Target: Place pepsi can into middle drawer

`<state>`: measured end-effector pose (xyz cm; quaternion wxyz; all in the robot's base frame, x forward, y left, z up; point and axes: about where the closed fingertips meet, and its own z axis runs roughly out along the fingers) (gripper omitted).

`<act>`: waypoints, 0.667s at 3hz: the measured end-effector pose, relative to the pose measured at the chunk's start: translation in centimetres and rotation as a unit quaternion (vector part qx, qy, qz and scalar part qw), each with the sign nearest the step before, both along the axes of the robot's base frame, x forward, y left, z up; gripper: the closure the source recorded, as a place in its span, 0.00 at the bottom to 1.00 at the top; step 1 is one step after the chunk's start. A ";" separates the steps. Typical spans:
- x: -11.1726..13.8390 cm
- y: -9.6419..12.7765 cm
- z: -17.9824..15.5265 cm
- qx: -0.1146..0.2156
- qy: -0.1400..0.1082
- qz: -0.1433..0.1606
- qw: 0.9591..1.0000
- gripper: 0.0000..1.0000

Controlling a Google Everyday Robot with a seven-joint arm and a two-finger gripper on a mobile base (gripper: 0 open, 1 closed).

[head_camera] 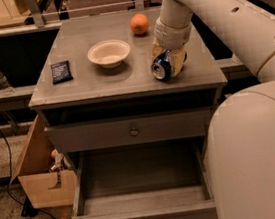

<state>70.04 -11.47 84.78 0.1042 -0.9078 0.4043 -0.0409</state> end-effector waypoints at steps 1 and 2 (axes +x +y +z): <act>-1.8 -0.1 2.6 0.001 -0.019 0.013 1.000 1.00; -6.1 -0.2 6.1 -0.004 -0.036 0.033 0.999 1.00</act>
Offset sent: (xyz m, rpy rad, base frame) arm -0.1390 -0.0043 0.1039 -0.0386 -0.0769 0.1261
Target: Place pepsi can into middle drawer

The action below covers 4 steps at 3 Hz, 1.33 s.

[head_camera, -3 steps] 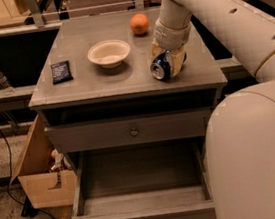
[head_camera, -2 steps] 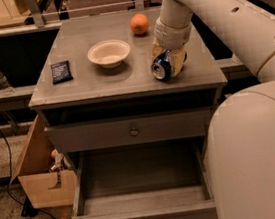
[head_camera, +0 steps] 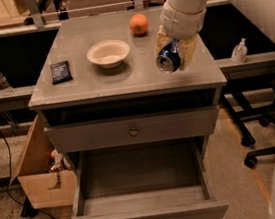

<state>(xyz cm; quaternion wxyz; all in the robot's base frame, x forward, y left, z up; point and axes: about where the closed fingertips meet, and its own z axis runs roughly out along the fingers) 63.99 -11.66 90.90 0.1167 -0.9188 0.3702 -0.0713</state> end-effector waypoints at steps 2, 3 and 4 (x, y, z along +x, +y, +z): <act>-10.3 4.1 1.0 0.031 0.033 0.065 0.997 1.00; -10.2 4.1 1.0 0.031 0.032 0.065 0.997 1.00; -11.8 6.5 -0.6 0.037 0.048 0.083 0.995 1.00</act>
Offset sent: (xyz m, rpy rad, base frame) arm -0.1740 0.0716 0.0061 0.1219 0.1733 0.2165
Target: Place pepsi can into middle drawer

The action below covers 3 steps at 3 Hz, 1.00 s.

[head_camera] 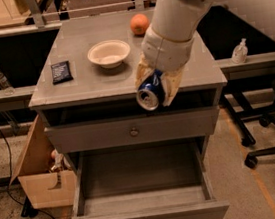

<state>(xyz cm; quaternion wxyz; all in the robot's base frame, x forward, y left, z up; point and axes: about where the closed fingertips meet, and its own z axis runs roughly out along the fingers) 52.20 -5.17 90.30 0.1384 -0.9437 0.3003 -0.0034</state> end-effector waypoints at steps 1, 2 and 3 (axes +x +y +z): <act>-2.8 3.4 -2.7 0.002 0.026 0.019 0.999 1.00; -5.7 6.5 -6.2 0.008 0.060 0.027 0.998 1.00; -7.8 8.9 -10.2 0.019 0.086 0.025 0.996 1.00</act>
Offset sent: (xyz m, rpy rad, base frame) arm -0.0917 0.1009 -0.1067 0.0304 0.2103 0.0736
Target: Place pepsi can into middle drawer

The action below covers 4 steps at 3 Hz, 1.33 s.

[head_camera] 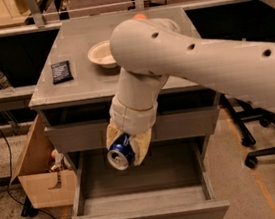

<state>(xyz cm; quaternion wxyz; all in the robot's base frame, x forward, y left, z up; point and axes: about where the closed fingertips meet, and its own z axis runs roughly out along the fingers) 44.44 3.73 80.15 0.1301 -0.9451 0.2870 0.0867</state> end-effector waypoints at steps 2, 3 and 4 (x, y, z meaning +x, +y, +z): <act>-0.6 2.8 -4.2 0.016 0.007 0.000 1.000 1.00; 0.4 2.4 -6.7 0.015 0.006 -0.009 1.000 1.00; 2.2 1.2 -11.0 0.006 0.012 -0.012 1.000 1.00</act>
Offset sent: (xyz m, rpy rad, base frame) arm -0.0074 0.0198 -0.0323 0.0160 0.0218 0.0027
